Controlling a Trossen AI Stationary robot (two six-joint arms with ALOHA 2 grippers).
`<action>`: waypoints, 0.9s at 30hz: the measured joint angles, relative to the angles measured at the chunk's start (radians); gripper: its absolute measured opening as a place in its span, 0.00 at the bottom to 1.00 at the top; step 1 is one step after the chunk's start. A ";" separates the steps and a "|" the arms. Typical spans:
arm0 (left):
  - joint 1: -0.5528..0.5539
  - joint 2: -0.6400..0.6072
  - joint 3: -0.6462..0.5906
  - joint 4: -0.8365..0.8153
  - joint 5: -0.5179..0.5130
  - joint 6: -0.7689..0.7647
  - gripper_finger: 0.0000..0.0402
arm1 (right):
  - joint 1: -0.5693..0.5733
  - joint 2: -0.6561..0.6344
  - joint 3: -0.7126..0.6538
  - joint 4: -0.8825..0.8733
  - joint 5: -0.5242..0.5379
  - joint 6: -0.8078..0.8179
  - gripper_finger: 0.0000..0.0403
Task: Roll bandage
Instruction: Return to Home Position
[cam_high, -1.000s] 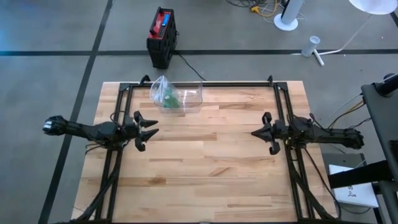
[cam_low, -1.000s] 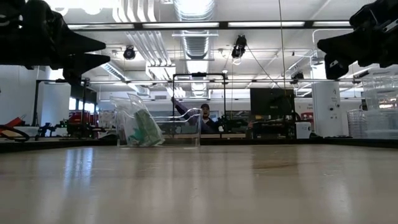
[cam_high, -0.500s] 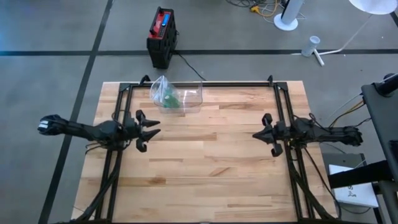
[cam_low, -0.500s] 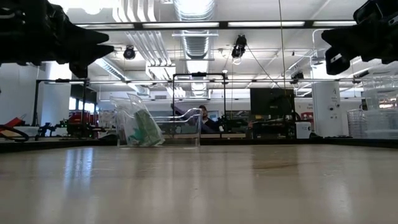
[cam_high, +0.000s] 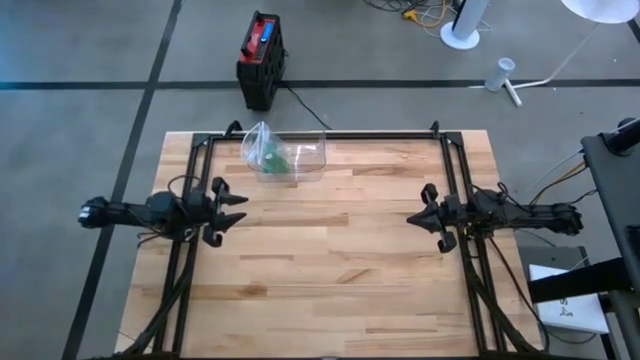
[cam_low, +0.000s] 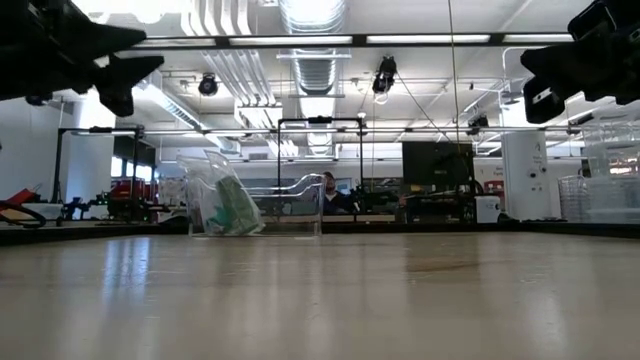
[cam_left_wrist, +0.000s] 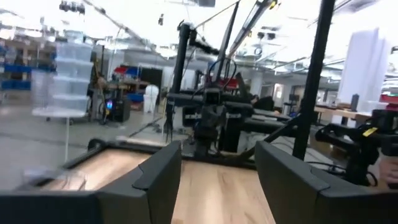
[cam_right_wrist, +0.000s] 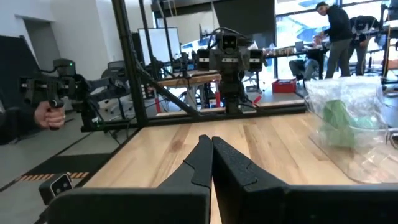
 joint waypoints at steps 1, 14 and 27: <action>0.004 0.000 0.000 -0.014 -0.002 -0.014 0.49 | 0.000 0.000 0.000 -0.004 0.000 0.000 0.00; 0.013 0.035 0.000 -0.119 -0.106 -0.017 0.51 | 0.002 0.016 0.000 -0.070 0.024 -0.069 0.00; 0.013 0.132 0.023 -0.222 -0.112 0.020 0.53 | 0.002 0.060 0.000 -0.076 0.149 -0.127 0.00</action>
